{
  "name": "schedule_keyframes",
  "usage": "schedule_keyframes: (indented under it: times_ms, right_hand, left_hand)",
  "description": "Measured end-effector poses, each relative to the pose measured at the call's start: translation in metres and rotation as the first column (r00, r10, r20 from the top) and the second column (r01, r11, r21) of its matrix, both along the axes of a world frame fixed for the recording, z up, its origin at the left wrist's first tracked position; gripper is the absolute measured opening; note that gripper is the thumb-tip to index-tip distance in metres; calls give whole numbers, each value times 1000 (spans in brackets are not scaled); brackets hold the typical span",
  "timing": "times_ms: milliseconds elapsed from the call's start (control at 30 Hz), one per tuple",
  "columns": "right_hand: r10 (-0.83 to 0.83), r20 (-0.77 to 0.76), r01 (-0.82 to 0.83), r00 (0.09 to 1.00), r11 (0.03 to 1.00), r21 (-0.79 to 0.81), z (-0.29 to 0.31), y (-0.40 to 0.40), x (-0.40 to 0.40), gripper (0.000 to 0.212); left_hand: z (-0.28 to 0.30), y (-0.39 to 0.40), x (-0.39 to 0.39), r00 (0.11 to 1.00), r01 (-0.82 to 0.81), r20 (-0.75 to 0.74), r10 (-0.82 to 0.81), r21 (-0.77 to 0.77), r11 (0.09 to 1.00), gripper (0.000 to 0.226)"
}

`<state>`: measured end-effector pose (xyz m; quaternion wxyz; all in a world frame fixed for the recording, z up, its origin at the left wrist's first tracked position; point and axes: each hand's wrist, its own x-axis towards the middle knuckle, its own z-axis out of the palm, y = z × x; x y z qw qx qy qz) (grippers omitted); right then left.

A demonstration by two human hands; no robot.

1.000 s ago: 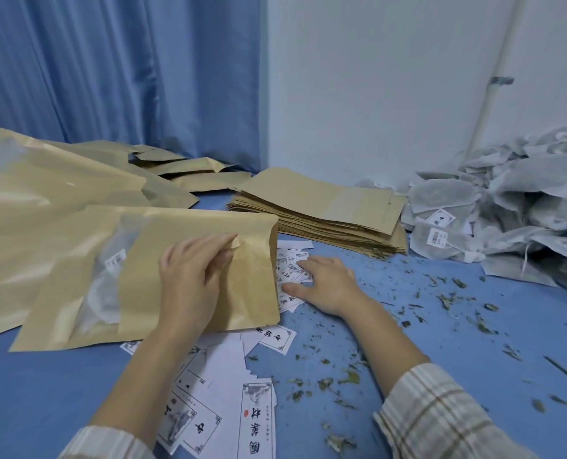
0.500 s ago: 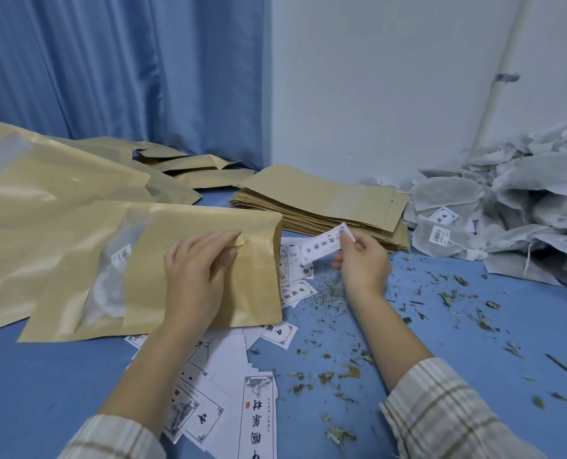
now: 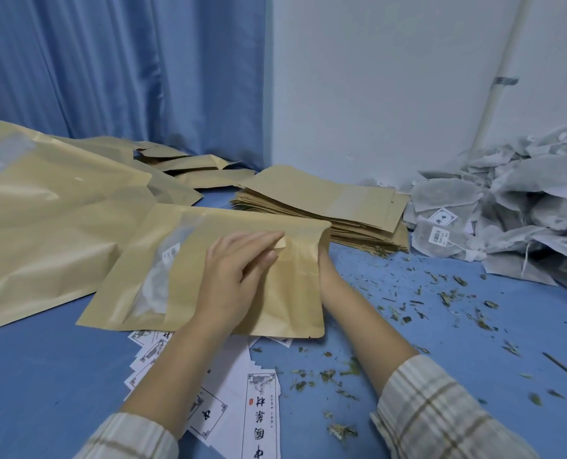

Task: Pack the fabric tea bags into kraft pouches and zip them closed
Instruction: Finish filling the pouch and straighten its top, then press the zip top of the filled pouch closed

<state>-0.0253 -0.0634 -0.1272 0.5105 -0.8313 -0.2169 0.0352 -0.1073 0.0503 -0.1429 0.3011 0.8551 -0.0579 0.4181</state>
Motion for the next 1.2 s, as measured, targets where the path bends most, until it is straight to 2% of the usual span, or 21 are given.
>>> schedule_keyframes:
  times_ms: [33,67,133,167,267,367,467,533,567,700,833,933,1000,1033,1067,1100,1133,1200]
  right_hand:
    - [35,68,-26,997,991,-128,-1,-8,0,33]
    - [40,67,-26,997,980,-197,3,-16,-3,25]
    - [34,174,33,984,929,-368,11,-33,-6,17]
    - [47,222,44,974,920,-389,16,-41,-7,14]
    - [28,345,95,938,938,-334,31,-69,-9,26]
    - [7,509,156,861,948,-278,45,-106,-8,15]
    - [-138,648,242,749,968,-74,65,-141,-11,16]
    - [-264,639,256,722,961,107,82,-165,-13,29]
    - [-299,613,265,731,953,149,91,-178,-13,36]
    - [-211,572,257,793,967,2,123,-224,-10,53]
    - [-92,579,169,810,982,-81,154,-257,-14,36]
    - [-111,586,167,802,985,-42,175,-269,-16,21]
    - [-149,613,222,776,974,-45,187,-277,-13,18]
    - [-157,620,256,769,964,-74,192,-281,-10,15]
    - [-154,627,288,763,951,-117,197,-285,-8,10]
    - [-150,639,317,754,936,-154,200,-289,-5,8]
    - [-148,655,341,741,923,-177,204,-292,-3,11]
    - [-162,682,376,713,910,-177,212,-297,-2,13]
  left_hand:
    - [2,-2,-1,1000,21,-10,-21,-15,1000,28]
    - [4,-5,-2,999,41,-21,-42,-34,999,29]
    - [10,-12,-3,996,80,-34,-83,-79,994,32]
    - [15,-16,-2,993,102,-41,-107,-106,989,32]
    - [32,-32,0,977,193,-49,-208,-215,957,30]
    - [54,-55,2,948,294,-24,-318,-315,902,27]
    - [74,-76,5,919,383,78,-386,-402,831,25]
    - [87,-88,10,904,419,117,-410,-431,800,26]
    - [93,-94,12,901,425,119,-418,-441,790,25]
    - [121,-117,28,850,484,74,-522,-503,716,24]
    - [143,-140,45,821,508,25,-571,-490,709,26]
    - [160,-155,58,805,477,-86,-586,-494,727,28]
    - [171,-161,61,756,452,-204,-622,-526,721,48]
    - [177,-166,59,739,424,-213,-640,-590,687,56]
    - [182,-167,63,725,422,-180,-664,-646,636,46]
    - [189,-169,63,740,404,-126,-661,-703,586,22]
    - [195,-167,65,762,373,-86,-642,-753,543,26]
    - [200,-152,73,703,406,-5,-711,-818,407,43]
